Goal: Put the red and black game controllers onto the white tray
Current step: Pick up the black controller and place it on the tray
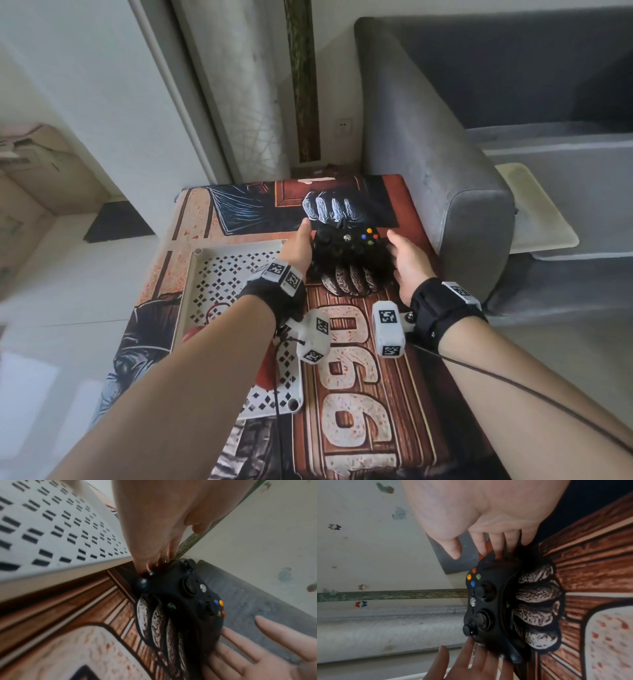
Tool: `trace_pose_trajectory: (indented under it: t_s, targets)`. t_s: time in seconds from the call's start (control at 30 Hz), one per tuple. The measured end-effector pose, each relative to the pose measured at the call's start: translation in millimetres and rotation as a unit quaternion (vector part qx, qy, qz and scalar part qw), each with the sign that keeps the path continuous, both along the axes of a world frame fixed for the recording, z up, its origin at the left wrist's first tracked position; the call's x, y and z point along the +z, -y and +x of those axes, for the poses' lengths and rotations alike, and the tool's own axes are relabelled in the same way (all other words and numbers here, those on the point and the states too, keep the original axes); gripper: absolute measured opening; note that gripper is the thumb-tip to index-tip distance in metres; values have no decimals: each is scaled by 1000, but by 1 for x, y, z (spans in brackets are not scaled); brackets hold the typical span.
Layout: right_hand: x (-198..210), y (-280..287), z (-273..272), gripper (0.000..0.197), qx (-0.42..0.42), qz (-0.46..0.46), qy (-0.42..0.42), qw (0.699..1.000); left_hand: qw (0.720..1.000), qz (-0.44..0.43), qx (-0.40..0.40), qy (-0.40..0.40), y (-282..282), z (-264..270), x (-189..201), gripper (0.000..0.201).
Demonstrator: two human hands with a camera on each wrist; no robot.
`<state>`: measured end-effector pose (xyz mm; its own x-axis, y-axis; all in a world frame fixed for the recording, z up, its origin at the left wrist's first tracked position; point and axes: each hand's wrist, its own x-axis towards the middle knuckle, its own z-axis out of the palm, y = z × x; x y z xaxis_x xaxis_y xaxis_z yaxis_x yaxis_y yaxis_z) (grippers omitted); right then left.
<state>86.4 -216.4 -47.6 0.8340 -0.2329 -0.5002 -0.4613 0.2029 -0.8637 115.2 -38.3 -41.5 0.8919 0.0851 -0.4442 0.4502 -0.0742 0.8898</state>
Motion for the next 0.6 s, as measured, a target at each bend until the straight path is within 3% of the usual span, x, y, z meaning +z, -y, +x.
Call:
trace_pose_trajectory:
  t_s: [0.1,0.23,0.37,0.5,0.6]
  targets:
    - [-14,0,13,53,-4,11,-2,1000,1000,5,4,-10,4,-2,-2,58]
    - [-1,-13,8,24,21,-14,-8,1000,999,25,23,-21,6,4,-19,67]
    - [1,-15,9,26,20,-17,-15,1000,998,50,23,-24,11,-3,-11,52]
    - [1,-17,8,50,-3,6,-9,1000,998,48,-27,-7,6,-4,-16,45]
    - [0,-15,4,44,-10,28,-16,999,1000,21,-11,-2,4,-7,-17,40]
